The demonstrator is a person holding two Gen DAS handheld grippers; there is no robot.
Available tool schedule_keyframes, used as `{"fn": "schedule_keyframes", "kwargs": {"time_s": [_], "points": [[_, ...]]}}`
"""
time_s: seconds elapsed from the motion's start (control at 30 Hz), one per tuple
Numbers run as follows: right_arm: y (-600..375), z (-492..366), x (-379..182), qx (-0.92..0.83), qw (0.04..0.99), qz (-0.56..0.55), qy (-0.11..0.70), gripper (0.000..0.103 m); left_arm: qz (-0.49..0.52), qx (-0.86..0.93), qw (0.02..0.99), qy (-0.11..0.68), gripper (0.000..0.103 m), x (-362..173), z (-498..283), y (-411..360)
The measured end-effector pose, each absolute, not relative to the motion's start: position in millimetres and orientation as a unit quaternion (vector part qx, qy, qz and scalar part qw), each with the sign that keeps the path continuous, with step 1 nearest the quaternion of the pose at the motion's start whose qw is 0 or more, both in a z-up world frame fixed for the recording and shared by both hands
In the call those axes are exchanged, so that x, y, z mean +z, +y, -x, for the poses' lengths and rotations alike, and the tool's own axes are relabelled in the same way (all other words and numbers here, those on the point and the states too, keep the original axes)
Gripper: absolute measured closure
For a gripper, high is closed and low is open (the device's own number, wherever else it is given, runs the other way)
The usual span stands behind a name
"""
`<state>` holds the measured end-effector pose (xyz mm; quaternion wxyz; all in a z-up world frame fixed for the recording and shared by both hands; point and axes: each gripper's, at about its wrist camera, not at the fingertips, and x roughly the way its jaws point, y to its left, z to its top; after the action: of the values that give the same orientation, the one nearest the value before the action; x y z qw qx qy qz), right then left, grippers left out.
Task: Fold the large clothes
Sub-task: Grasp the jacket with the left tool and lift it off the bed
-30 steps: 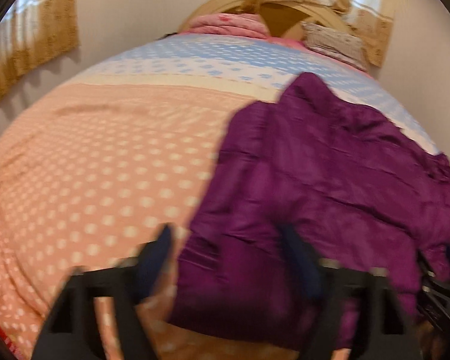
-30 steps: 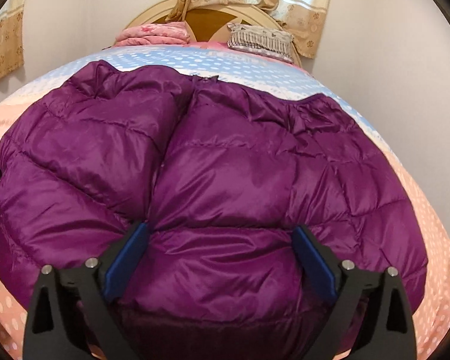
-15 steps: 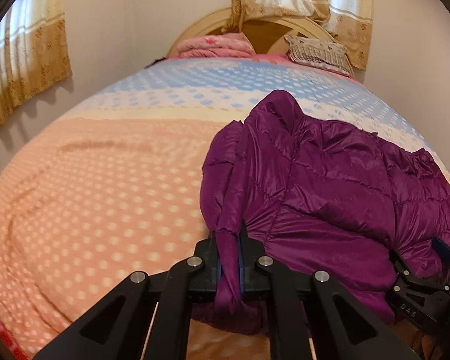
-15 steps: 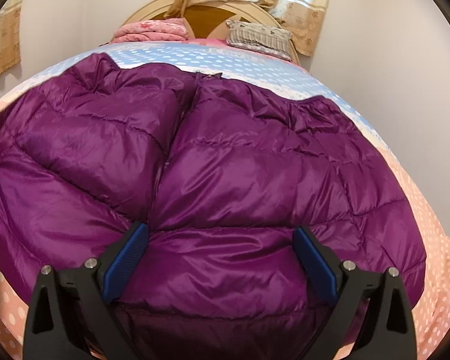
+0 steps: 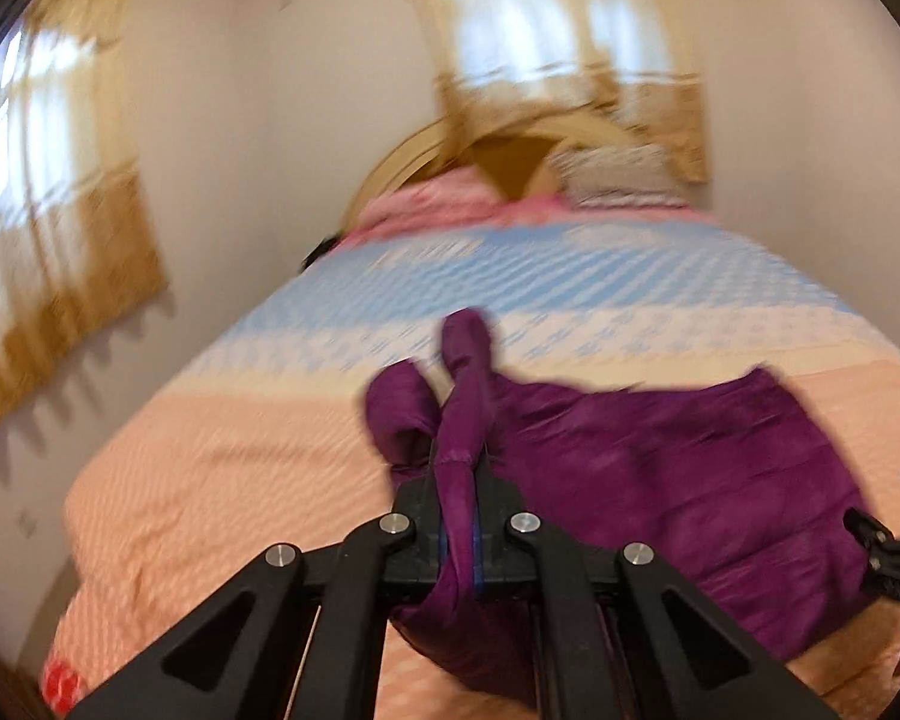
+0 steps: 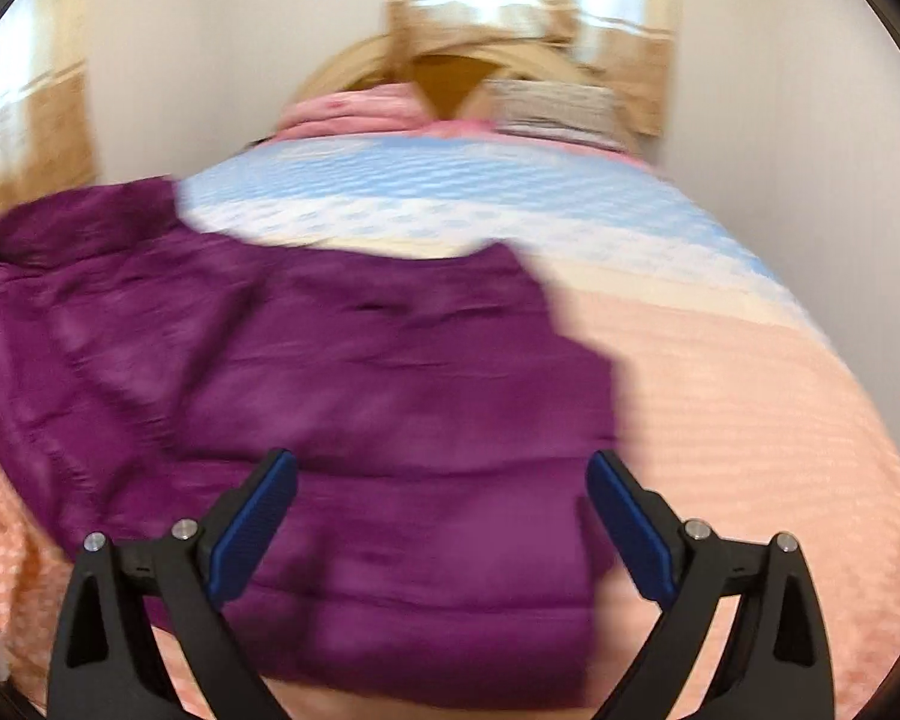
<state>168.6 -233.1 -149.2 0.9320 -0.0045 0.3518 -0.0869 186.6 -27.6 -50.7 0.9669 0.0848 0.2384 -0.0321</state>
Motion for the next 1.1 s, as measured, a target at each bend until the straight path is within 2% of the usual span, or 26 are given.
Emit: {"fn": "schedule_keyframes", "kwargs": {"time_s": [0.2,0.43,0.53,0.6,0.8,0.87,0.93,0.97,1.0,1.1], "points": [[-351.2,-119.1,-148.8,-0.220,0.906,-0.037,0.360,0.004,-0.151,-0.147,0.956,0.204,0.100,-50.4,-167.5,-154.0],[-412.8,-82.0,-159.1,-0.278,0.884,-0.084,0.366,0.004,-0.267,-0.238,0.908,0.220,0.100,-133.8,-144.6,-272.5],[-412.4,-78.1,-161.5,-0.277,0.882,-0.089,0.371,0.004,-0.300,-0.257,0.883,0.251,0.100,-170.9,-140.3,-293.0],[-412.6,-77.2,-166.4,-0.274,0.881,-0.091,0.374,0.004,-0.323,-0.258,0.877,0.243,0.100,-181.9,-132.4,-298.5],[-405.4,-80.3,-178.5,-0.265,0.879,-0.089,0.387,0.004,-0.343,-0.257,0.878,0.212,0.094,-169.1,-107.8,-289.4],[-405.8,-78.3,-179.1,-0.264,0.878,-0.085,0.390,0.004,-0.340,-0.261,0.884,0.187,0.076,-155.1,-97.2,-292.1],[-406.1,-75.8,-178.4,-0.265,0.879,-0.083,0.388,0.004,-0.326,-0.273,0.890,0.162,0.017,-133.1,-82.5,-283.6],[-405.8,-79.4,-177.3,-0.266,0.879,-0.082,0.387,0.004,-0.318,-0.275,0.895,0.149,0.007,-123.7,-76.2,-278.1],[-404.9,-79.4,-173.2,-0.266,0.880,-0.081,0.385,0.004,-0.312,-0.276,0.898,0.139,0.004,-117.5,-73.3,-275.0],[-400.2,-85.2,-159.5,-0.259,0.886,-0.079,0.377,0.004,-0.296,-0.275,0.906,0.130,0.004,-95.6,-69.9,-254.0]]}}
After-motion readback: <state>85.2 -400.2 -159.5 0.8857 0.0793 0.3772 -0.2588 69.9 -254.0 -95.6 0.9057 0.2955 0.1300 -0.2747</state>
